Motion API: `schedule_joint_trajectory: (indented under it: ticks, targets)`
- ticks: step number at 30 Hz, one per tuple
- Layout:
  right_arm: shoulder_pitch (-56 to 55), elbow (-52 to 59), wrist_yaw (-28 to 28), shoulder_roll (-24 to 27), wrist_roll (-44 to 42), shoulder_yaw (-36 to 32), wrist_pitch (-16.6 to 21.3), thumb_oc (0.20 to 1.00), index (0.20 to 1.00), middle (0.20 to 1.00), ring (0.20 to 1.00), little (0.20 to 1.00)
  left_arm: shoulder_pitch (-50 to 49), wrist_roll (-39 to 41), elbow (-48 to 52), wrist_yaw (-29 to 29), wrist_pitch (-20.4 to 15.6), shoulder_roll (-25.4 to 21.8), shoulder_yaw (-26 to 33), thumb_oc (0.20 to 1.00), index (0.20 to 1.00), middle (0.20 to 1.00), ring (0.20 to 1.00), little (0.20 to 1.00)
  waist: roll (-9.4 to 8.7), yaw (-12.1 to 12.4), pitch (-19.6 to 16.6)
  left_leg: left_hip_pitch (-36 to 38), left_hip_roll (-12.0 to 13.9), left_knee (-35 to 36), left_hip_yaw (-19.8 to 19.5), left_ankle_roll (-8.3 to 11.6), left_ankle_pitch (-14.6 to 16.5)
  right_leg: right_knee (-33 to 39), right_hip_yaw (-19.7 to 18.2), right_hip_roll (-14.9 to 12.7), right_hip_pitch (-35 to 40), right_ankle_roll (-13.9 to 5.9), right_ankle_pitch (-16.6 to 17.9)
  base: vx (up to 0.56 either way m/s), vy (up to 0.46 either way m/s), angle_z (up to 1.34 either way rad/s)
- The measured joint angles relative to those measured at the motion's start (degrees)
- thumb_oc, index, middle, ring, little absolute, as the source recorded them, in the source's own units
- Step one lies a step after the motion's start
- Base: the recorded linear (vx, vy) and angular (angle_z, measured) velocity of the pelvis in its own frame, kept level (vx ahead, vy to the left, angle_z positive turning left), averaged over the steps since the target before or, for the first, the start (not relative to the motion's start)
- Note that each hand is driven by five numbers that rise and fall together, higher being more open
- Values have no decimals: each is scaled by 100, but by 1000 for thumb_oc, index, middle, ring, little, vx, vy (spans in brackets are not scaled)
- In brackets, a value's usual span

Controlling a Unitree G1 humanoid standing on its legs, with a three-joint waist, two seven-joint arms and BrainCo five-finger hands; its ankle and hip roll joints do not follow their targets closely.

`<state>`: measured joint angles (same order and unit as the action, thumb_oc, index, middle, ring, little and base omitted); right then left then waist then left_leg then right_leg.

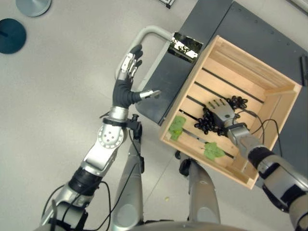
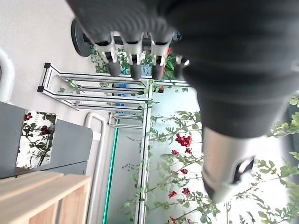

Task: Pick up the fruits from the basket on one side to the basket on the other side

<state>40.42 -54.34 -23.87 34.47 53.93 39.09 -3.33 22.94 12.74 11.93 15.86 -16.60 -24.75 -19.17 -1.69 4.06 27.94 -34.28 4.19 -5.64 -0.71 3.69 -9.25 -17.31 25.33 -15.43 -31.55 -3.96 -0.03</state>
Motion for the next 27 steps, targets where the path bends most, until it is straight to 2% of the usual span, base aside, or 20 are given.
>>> schedule_joint_trajectory:
  ticks: [7, 23, 27]
  targets:
    - [-17, 30, 88, -65, 112, 4, -158, 1000, 1000, 1000, 1000, 1000, -2, -19, 0, 1, 101, 129, 9, 1000, 1000, 1000, 1000, 1000, 20, -3, -66, -14, 19, 2, 8, 2, -29, -81, -13, -1, -58, 41, -28, 5, -2, -1]
    - [-453, 63, 1222, -453, 171, 51, -191, 1000, 1000, 1000, 1000, 1000, 198, -75, 0, 53, 206, 118, 23, 1000, 1000, 1000, 1000, 1000, 21, -20, -73, 875, 32, 205, 131, 15, -72, 49, -85, 46, 724, -23, -91, 3, -3, -1]
    - [-506, 289, 1305, -451, 245, 99, -202, 1000, 1000, 1000, 1000, 1000, 193, -75, 0, 64, 223, 116, 39, 1000, 1000, 1000, 1000, 1000, 21, -28, -73, 890, 66, 229, 185, 17, -73, 77, -123, 102, 725, -39, -80, -10, -18, -5]
